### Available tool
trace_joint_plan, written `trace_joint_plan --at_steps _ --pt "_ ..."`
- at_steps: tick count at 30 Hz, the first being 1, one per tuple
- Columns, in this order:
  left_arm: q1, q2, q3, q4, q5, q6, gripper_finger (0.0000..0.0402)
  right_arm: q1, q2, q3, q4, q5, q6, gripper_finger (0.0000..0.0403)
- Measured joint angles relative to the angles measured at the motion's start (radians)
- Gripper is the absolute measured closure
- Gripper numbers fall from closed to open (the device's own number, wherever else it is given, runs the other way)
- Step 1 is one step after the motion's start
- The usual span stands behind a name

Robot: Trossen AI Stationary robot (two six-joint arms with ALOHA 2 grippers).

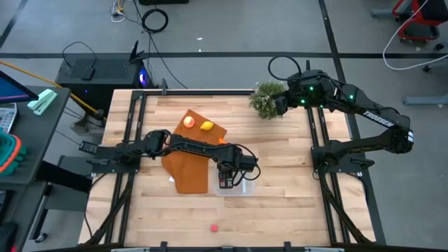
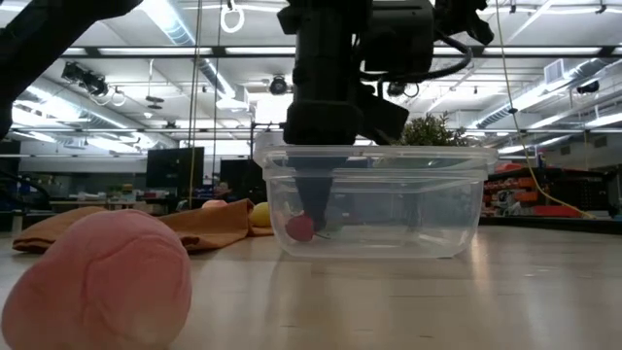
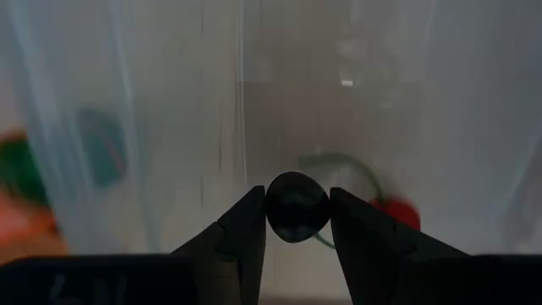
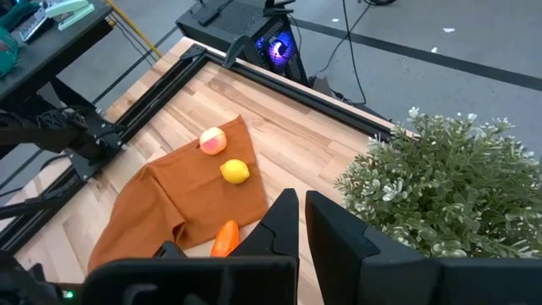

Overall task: Pick and placing Produce into tupperware
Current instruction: Put the black cherry into the transparent bin

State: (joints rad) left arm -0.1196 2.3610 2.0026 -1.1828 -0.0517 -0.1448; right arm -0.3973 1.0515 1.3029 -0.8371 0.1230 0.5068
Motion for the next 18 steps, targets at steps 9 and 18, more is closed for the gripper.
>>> trace_joint_plan --at_steps 9,18 --pt "0.0 0.005 0.0 0.004 0.007 0.0 0.0244 0.0 0.0 0.0 0.0 0.0 -0.004 0.0401" --pt "0.0 0.005 0.0 0.006 0.019 0.001 0.0234 0.0 0.0 0.0 0.0 0.0 -0.004 0.0401"
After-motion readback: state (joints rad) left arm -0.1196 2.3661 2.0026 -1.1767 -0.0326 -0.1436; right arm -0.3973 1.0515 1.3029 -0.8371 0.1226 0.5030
